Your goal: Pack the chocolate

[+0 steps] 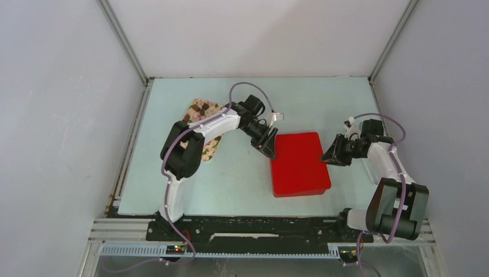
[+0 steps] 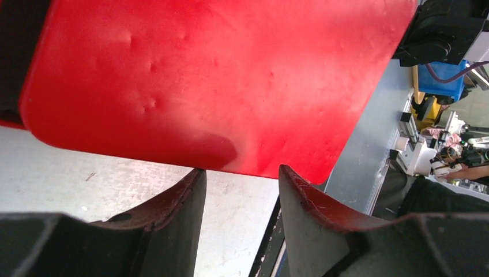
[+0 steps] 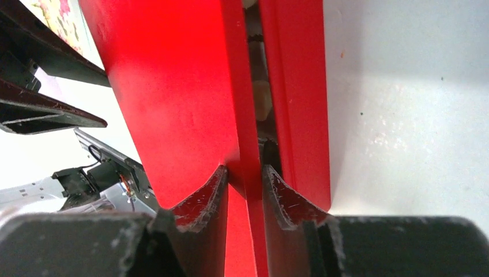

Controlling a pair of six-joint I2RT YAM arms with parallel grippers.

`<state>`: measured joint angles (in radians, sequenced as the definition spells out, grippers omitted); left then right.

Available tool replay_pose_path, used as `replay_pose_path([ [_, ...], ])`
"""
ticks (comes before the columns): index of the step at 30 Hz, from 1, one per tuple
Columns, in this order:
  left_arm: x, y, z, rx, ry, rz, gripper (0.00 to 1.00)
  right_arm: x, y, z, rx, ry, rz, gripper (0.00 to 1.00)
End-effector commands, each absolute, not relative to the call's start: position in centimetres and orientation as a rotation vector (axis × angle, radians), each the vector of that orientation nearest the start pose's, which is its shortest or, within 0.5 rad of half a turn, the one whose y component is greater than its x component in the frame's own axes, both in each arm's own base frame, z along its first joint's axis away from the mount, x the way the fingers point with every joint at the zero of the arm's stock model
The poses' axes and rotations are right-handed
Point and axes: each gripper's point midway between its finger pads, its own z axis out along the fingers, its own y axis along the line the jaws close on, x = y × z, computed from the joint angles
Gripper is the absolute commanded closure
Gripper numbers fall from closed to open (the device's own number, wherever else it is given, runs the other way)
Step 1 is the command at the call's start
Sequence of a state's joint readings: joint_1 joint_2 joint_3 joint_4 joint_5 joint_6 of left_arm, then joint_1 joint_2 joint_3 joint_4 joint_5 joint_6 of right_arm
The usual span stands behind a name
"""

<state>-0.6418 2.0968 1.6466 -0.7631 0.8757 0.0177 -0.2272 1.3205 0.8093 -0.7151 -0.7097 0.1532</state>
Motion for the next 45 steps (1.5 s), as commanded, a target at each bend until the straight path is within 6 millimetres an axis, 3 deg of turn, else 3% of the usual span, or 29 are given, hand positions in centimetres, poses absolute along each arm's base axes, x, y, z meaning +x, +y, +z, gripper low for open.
replay_pose_path([
  [1,24.9,-39.5,13.4,1.217,2.346,-1.518,0.47,25.0,5.7,10.3,0.341,2.611,0.898,0.72],
  [6,25.7,-39.2,12.6,1.173,2.394,-1.423,0.47,25.6,5.3,9.9,0.345,2.607,0.859,0.64],
  [10,26.3,-39.4,13.8,1.153,2.366,-1.405,0.46,26.0,5.3,9.6,0.328,2.607,0.831,0.61],
  [16,27.9,-39.2,16.0,1.101,2.334,-1.372,0.46,26.6,4.4,9.3,0.324,2.61,0.737,0.47],
  [20,28.5,-38.1,16.7,1.056,2.347,-1.309,0.39,26.8,3.9,9.9,0.318,2.595,0.702,0.43],
  [26,30.4,-35.5,16.2,0.891,2.398,-1.029,0.32,26.7,3.1,10.0,0.375,2.594,0.657,0.4],
  [34,31.0,-35.4,16.6,0.828,2.347,-1.006,0.31,25.7,4.6,10.7,0.378,2.61,0.801,0.47],
  [41,30.7,-35.5,17.3,0.86,2.312,-1.026,0.31,26.7,4.6,11.0,0.356,2.625,0.817,0.55],
  [45,30.4,-35.7,17.3,0.875,2.309,-1.055,0.31,27.0,5.7,10.6,0.293,2.627,0.91,0.57],
])
